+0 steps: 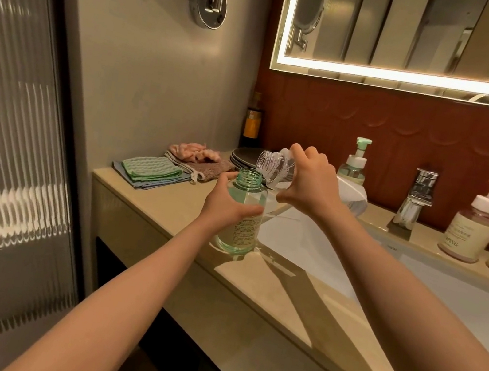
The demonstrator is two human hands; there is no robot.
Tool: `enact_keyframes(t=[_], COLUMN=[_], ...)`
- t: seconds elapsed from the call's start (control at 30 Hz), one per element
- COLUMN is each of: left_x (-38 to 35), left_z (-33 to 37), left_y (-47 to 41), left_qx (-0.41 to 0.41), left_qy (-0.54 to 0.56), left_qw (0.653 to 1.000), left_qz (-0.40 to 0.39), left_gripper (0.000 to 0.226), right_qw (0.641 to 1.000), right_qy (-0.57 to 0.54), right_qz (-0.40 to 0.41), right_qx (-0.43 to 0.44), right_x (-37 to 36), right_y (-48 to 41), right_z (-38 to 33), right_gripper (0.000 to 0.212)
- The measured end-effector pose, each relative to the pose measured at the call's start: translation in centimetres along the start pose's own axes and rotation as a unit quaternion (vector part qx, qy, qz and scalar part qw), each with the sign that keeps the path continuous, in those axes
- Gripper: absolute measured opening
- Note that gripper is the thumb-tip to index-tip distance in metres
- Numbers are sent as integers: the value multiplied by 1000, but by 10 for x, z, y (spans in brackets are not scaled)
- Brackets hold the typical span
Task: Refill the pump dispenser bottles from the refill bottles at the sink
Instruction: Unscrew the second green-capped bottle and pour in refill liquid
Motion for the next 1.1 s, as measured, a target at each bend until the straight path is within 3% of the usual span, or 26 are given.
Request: enact_keyframes(t=[0.37,0.5,0.67,1.1], left_x=[-4,-4,-3,-4], left_z=[-3,-2,-2,-3], left_y=[1,2,0,-2], left_qx=[6,22,24,33], left_qy=[-24,-30,-46,-35], left_qw=[1000,999,999,999], left_qz=[9,10,13,18], left_gripper=[83,95,84,82], right_qw=[999,998,998,997], right_qy=[38,54,61,79], right_qz=[6,9,8,21], right_qx=[6,9,9,16], right_x=[2,4,4,4], right_y=[-1,-1,-1,-1], right_z=[-2,-3,-4,-5], right_gripper=[74,70,70,73])
Point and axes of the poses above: each hand's wrist, its own y-axis away from the middle knuckle, its own x-axis out of the back of the hand, z = x × y, the point moved 2 cm from there along -y, towards the middle knuckle, and after that the axes turned 7 degrees about -x, right-handed, at the moved point
